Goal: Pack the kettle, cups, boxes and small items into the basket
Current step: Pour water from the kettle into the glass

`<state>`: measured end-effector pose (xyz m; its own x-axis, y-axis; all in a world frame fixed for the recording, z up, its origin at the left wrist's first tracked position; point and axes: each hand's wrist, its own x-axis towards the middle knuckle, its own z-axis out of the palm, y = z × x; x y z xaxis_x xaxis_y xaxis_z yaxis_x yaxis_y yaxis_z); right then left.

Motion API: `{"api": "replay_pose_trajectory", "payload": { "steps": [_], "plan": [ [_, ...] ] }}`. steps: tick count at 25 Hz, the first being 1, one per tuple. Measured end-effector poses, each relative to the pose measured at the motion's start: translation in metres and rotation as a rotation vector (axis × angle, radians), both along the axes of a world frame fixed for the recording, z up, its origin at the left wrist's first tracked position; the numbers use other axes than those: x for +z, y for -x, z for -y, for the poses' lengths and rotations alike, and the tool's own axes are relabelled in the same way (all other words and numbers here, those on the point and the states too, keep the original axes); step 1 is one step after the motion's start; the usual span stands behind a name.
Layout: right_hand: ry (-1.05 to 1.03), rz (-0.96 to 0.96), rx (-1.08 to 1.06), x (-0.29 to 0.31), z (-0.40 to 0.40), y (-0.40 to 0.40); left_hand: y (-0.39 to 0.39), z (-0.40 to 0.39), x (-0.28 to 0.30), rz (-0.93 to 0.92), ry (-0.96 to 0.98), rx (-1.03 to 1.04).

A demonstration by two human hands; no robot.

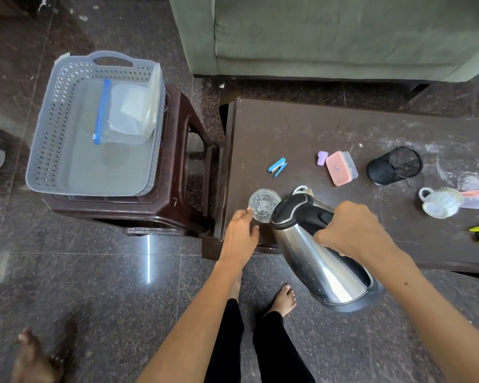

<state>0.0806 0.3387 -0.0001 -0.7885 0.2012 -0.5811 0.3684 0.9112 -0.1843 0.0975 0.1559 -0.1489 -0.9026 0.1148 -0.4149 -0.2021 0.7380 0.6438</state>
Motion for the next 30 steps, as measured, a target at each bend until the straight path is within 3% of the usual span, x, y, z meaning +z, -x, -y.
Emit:
{"api": "replay_pose_trajectory", "payload": {
  "steps": [8,17,24,30],
  "plan": [
    [0.062,-0.203,-0.006,-0.01,-0.022,-0.041,0.004,-0.007,0.005,0.024,-0.073,0.189],
    [0.382,-0.432,-0.288,-0.004,-0.046,-0.097,-0.002,-0.023,0.029,-0.004,-0.081,0.291],
    [0.603,-0.557,-0.423,0.044,-0.047,-0.097,-0.005,-0.017,0.077,-0.046,-0.124,0.394],
    [0.667,-0.667,-0.32,0.079,-0.024,-0.069,0.004,0.015,0.114,-0.091,-0.135,0.517]
  ]
}}
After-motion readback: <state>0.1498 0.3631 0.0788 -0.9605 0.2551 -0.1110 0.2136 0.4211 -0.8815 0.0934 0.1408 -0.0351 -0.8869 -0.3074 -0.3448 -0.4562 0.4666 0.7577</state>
